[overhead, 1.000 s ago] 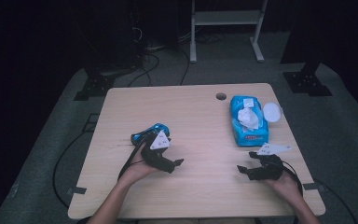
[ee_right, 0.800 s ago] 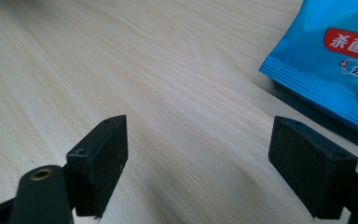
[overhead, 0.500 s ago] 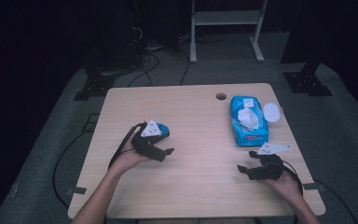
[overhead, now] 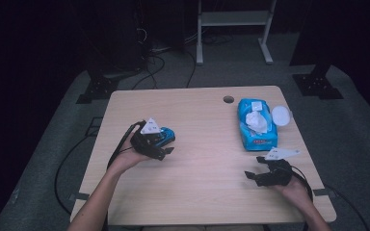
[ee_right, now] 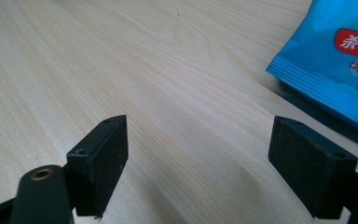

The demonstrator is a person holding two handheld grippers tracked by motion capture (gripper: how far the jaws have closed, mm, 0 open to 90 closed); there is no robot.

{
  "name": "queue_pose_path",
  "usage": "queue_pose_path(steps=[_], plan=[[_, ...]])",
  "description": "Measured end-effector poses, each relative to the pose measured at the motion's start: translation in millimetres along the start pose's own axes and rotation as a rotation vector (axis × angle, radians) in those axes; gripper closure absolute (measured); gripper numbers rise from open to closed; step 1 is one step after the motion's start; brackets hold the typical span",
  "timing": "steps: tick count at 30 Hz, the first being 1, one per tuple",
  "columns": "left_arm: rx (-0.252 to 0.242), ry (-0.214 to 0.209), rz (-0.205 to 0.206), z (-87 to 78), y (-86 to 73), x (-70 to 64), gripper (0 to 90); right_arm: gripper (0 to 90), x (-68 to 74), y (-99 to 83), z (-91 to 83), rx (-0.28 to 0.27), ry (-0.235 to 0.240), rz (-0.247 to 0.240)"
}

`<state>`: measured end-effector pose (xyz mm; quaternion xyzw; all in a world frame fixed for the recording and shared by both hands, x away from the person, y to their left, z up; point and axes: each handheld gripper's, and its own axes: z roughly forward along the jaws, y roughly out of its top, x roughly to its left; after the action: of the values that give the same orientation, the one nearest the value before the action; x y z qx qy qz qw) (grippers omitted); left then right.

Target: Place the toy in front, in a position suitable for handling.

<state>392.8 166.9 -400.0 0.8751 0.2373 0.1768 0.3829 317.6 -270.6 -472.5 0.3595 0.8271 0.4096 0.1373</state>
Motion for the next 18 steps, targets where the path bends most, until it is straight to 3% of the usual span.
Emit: queue_pose_path(steps=[9, 18], plan=[[0.015, 0.002, -0.027, 0.3, -5.3, 10.4, 8.2, 19.3, 0.2, 0.2, -0.5, -0.003, 0.0, -0.002], [0.046, 0.019, -0.007, 0.2, 1.3, 20.8, 8.2, 19.3, 0.9, 0.8, 0.2, 0.002, 0.003, -0.004]])
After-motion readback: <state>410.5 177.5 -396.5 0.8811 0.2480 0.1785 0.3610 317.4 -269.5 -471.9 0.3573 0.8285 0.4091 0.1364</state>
